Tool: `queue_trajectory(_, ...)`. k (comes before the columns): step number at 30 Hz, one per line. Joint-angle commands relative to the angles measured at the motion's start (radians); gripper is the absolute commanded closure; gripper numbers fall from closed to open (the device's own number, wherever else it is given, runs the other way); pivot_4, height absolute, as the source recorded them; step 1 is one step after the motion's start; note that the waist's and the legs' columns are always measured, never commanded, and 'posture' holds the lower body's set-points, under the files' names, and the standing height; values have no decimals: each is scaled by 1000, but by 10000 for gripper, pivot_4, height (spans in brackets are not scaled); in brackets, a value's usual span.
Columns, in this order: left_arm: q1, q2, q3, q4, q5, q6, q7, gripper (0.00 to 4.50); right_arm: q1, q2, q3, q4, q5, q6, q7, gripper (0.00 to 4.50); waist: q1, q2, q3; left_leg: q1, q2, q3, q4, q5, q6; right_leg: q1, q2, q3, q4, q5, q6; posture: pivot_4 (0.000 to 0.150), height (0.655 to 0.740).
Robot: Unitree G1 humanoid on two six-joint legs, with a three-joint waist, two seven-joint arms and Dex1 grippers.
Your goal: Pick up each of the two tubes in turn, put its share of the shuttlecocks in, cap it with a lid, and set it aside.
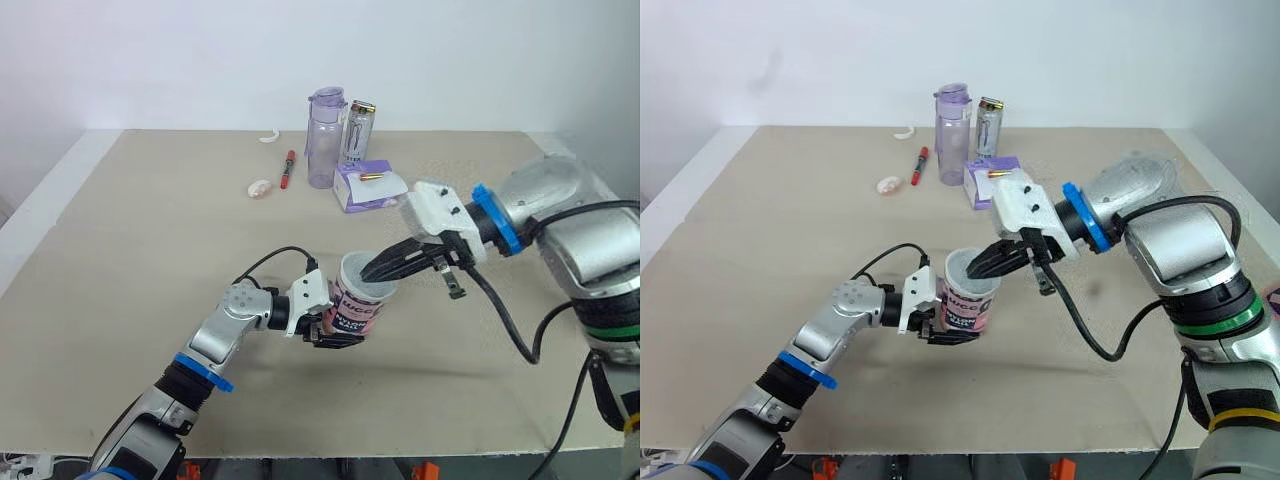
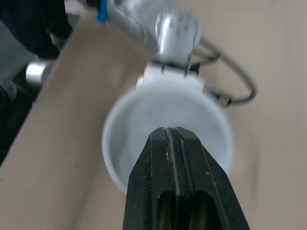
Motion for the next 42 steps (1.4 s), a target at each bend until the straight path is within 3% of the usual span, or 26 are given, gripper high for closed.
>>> queue_trajectory(1, 14, 22, 8, 37, 42, 28, 40, 9962, 23, 4, 92, 32, -105, -59, 19, 43452, 0, -5, -3, 0, 0, 0, 0, 0, 0, 0, 0, 0, 0, 0, 0, 1500, 7400)
queue_trajectory(9, 15, 23, 16, 35, 39, 31, 51, 9962, 56, 32, 102, 45, -130, -91, 18, 43452, -1, -11, -8, 12, 2, 0, -3, 0, -1, 3, -1, 0, -1, 0, -1, 1500, 7400)
queue_trajectory(17, 26, 52, 32, 20, 30, 25, 43, 9962, 62, -69, -307, 175, 127, 110, -19, 43452, 1, -10, -4, 11, 6, 3, -4, -1, -1, 1, -5, 0, -1, 1, -2, 1500, 7400)
queue_trajectory(18, 27, 55, 34, 17, 28, 23, 41, 9962, 88, -85, -366, 182, 156, 136, -37, 43452, 1, -10, -4, 3, 3, 3, -4, -1, -1, -2, -5, -1, -1, 1, -2, 1500, 7400)
queue_trajectory(21, 33, 57, 41, 7, 17, 16, 37, 9962, 201, -74, -517, 156, 219, 174, -125, 43452, 2, -10, -4, -1, 2, 2, -5, -1, -2, -4, -5, -3, -2, 1, -6, 1500, 7400)
queue_trajectory(26, 40, 44, 58, -12, -16, 0, 22, 9962, 533, 9, -639, 7, 209, 87, -229, 43452, 4, -9, -4, -1, 3, 0, -8, -4, -2, -3, 0, -3, -1, -1, -3, 1500, 7400)
queue_trajectory(27, 41, 42, 61, -18, -26, -7, 10, 3068, 616, 39, -645, -33, 212, 69, -244, 39938, 3, -8, -3, -1, 2, -3, -10, -4, -2, -2, 1, -5, -1, -3, -1, 1500, 7400)
queue_trajectory(28, 41, 43, 61, -22, -31, -17, -2, 1791, 681, 66, -646, -59, 209, 43, -262, 38564, 0, -2, -1, -1, 2, -2, -11, -3, -2, -3, 1, -5, -1, -5, 2, 1500, 7400)
queue_trajectory(29, 41, 45, 60, -26, -36, -28, -15, 0, 743, 92, -639, -78, 196, 4, -274, 33889, 1, -1, -1, -1, 1, -2, -11, -3, -2, -3, 1, -3, 0, -5, 4, 1500, 7400)
queue_trajectory(30, 40, 45, 62, -28, -41, -35, -24, 0, 783, 104, -631, -89, 189, -24, -272, 33889, 3, -1, -1, -2, 0, -2, -12, -3, -1, -4, 0, -2, 0, -5, 5, 1500, 7400)
queue_trajectory(31, 38, 46, 65, -29, -45, -39, -29, 0, 815, 112, -624, -97, 182, -46, -271, 27253, 4, -2, 0, -2, -1, -3, -13, -2, 0, -4, 0, -3, 0, -5, 6, 1500, 7400)
queue_trajectory(33, 28, 49, 74, -24, -51, -56, -40, 0, 871, 126, -606, -103, 177, -94, -267, 18408, 3, -1, 0, -3, -1, -5, -13, -3, -1, -4, 0, -4, -1, -8, 8, 1500, 7400)
queue_trajectory(37, 16, 80, 101, -48, -71, -72, -76, 0, 912, 177, -537, -97, 164, -175, -270, 4522, 2, -4, 2, -2, -2, -3, -11, -3, -1, -2, -1, -2, -1, -7, 9, 1500, 7400)
queue_trajectory(39, 25, 106, 118, -66, -81, -73, -98, 0, 895, 211, -499, -84, 152, -210, -290, 703, 1, -4, 2, -2, -2, -3, -10, -3, -1, -2, 0, -2, -1, -6, 8, 1500, 7400)
queue_trajectory(42, 42, 145, 150, -89, -103, -69, -122, 0, 863, 270, -437, -52, 107, -277, -323, 703, -1, -4, 2, -2, -2, -3, -10, -2, -1, -2, 0, -2, -1, -6, 7, 1500, 7400)
